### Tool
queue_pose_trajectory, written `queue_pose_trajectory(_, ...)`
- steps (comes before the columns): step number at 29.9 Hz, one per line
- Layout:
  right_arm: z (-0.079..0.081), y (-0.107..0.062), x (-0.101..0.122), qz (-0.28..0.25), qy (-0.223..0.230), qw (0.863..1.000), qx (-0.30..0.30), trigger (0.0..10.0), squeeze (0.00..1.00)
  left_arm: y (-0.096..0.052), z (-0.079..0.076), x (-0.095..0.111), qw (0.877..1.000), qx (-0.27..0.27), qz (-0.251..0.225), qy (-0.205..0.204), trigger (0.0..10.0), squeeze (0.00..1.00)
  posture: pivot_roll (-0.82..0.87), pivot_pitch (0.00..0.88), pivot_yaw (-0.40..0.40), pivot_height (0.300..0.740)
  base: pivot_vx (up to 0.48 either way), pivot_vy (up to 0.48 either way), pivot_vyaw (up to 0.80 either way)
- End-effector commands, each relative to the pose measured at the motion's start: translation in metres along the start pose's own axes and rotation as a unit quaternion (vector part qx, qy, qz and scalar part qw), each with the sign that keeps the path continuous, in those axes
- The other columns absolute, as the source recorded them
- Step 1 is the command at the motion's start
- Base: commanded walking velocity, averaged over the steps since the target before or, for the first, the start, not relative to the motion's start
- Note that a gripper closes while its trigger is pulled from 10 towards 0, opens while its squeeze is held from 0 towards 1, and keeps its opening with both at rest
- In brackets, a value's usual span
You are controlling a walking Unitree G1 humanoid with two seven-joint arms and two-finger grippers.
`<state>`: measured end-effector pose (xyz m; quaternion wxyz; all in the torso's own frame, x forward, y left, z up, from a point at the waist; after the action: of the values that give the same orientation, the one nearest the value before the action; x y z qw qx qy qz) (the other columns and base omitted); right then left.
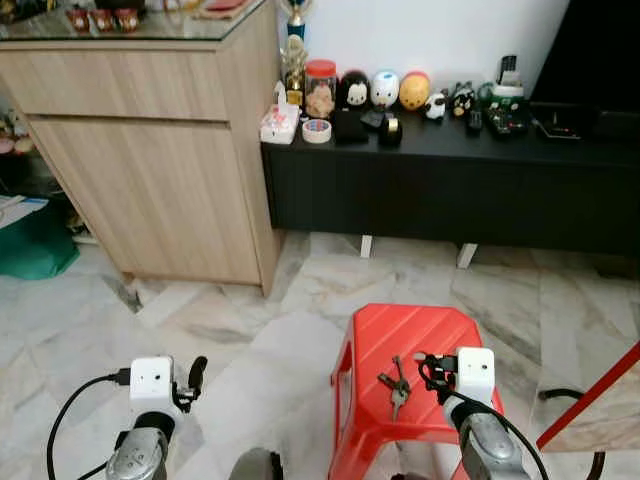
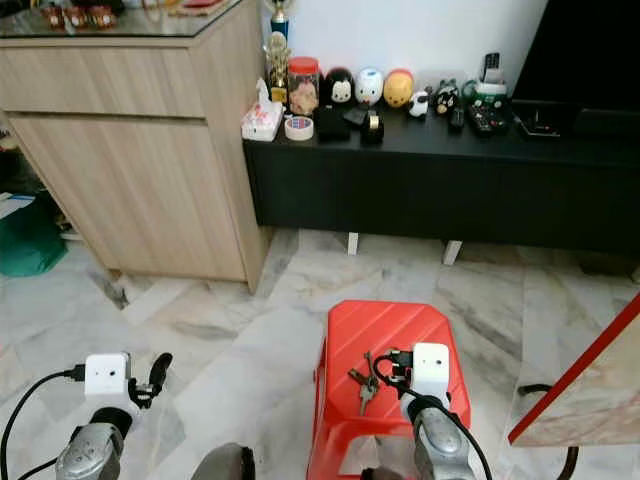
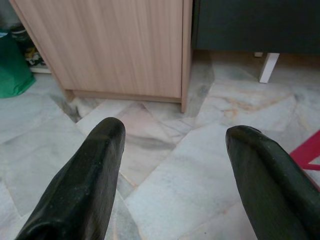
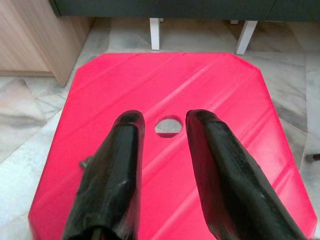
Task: Hang keys on a hook
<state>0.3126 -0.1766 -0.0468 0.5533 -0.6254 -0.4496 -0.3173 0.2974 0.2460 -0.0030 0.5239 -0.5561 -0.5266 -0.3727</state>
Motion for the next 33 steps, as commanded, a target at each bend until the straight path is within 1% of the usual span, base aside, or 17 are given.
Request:
queue_pose_trajectory(1, 0.001, 0.003, 0.007, -0.006, -0.010, 1.000, 0.002, 10.0, 0.00, -0.001, -0.004, 0.001, 1.000, -0.009, -0.001, -0.001, 10.0, 0.00, 0.08, 0.000, -0.010, 0.625, 0.000, 0.000, 0.00)
queue_pose_trajectory(3, 0.001, 0.005, 0.009, -0.007, -0.011, 1.000, 0.002, 10.0, 0.00, -0.001, -0.005, 0.002, 1.000, -0.011, -0.003, -0.001, 10.0, 0.00, 0.08, 0.000, -0.010, 0.625, 0.000, 0.000, 0.00)
queue_pose_trajectory(4, 0.002, 0.008, 0.016, -0.014, -0.010, 1.000, 0.007, 10.0, 0.00, 0.002, -0.007, 0.005, 1.000, -0.013, -0.005, -0.005, 10.0, 0.00, 0.08, 0.000, -0.010, 0.625, 0.000, 0.000, 0.00)
queue_pose_trajectory(6, 0.004, 0.010, 0.020, -0.018, -0.014, 1.000, 0.013, 10.0, 0.00, 0.004, -0.009, 0.006, 1.000, -0.014, -0.008, -0.009, 10.0, 0.00, 0.08, 0.000, -0.013, 0.625, 0.000, 0.000, 0.00)
queue_pose_trajectory(8, 0.007, 0.014, 0.025, -0.018, -0.022, 0.999, 0.020, 10.0, 0.00, 0.007, -0.013, 0.012, 1.000, -0.014, -0.016, -0.020, 10.0, 0.00, 0.08, 0.000, -0.018, 0.625, 0.000, 0.000, 0.00)
queue_pose_trajectory(9, 0.010, 0.016, 0.030, -0.020, -0.026, 0.999, 0.024, 10.0, 0.00, 0.010, -0.016, 0.015, 0.999, -0.015, -0.021, -0.028, 10.0, 0.00, 0.08, 0.019, -0.022, 0.625, 0.000, 0.000, 0.00)
queue_pose_trajectory(12, 0.015, 0.019, 0.033, -0.013, -0.041, 0.999, 0.033, 10.0, 0.00, 0.014, -0.020, 0.020, 0.999, -0.019, -0.027, -0.028, 10.0, 0.00, 0.09, 0.030, -0.026, 0.625, 0.000, 0.000, 0.00)
queue_pose_trajectory(15, 0.018, 0.021, 0.034, -0.010, -0.050, 0.998, 0.039, 10.0, 0.00, 0.013, -0.022, 0.021, 0.999, -0.021, -0.029, -0.030, 10.0, 0.00, 0.10, 0.055, -0.034, 0.625, 0.000, 0.000, 0.00)
queue_pose_trajectory(18, 0.022, 0.023, 0.040, -0.014, -0.044, 0.998, 0.046, 10.0, 0.00, 0.013, -0.023, 0.024, 0.999, -0.021, -0.032, -0.031, 10.0, 0.00, 0.10, 0.063, -0.036, 0.625, 0.000, 0.000, 0.80)
queue_pose_trajectory(20, 0.023, 0.023, 0.042, -0.020, -0.035, 0.998, 0.046, 10.0, 0.00, 0.011, -0.022, 0.024, 0.999, -0.020, -0.033, -0.033, 10.0, 0.00, 0.11, 0.066, -0.037, 0.625, 0.000, 0.000, 0.80)
queue_pose_trajectory(21, 0.022, 0.023, 0.041, -0.018, -0.038, 0.998, 0.045, 10.0, 0.00, 0.010, -0.022, 0.023, 0.999, -0.019, -0.033, -0.033, 10.0, 0.00, 0.11, 0.074, -0.038, 0.625, 0.000, 0.000, 0.80)
queue_pose_trajectory(28, 0.017, 0.020, 0.028, 0.008, -0.025, 0.999, 0.027, 10.0, 0.00, -0.004, -0.019, 0.011, 0.999, -0.015, -0.018, -0.033, 10.0, 0.00, 0.11, 0.105, -0.035, 0.625, 0.000, 0.000, 0.00)
queue_pose_trajectory(30, 0.014, 0.019, 0.025, 0.011, -0.012, 1.000, 0.018, 10.0, 0.00, -0.008, -0.019, 0.008, 0.999, -0.014, -0.014, -0.034, 10.0, 0.00, 0.11, 0.113, -0.035, 0.625, 0.000, 0.000, 0.00)
queue_pose_trajectory(33, 0.013, 0.019, 0.025, 0.011, -0.013, 1.000, 0.016, 10.0, 0.00, -0.011, -0.020, 0.008, 0.999, -0.014, -0.014, -0.035, 10.0, 0.00, 0.11, 0.123, -0.037, 0.625, 0.000, 0.000, 0.00)
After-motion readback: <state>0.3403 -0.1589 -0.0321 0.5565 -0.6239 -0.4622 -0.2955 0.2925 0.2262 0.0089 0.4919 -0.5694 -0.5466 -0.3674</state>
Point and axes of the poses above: a point about 5 cm out from each wrist's last joint towards the gripper, its own y axis pointing out of the wrist towards the gripper, its own x axis along the axis of the wrist's last joint, z = x × y, the point moved 6 cm from there along y, pointing out of the wrist towards the gripper, and after that the axes turned 15 degrees about -y, right-handed, at the moved point
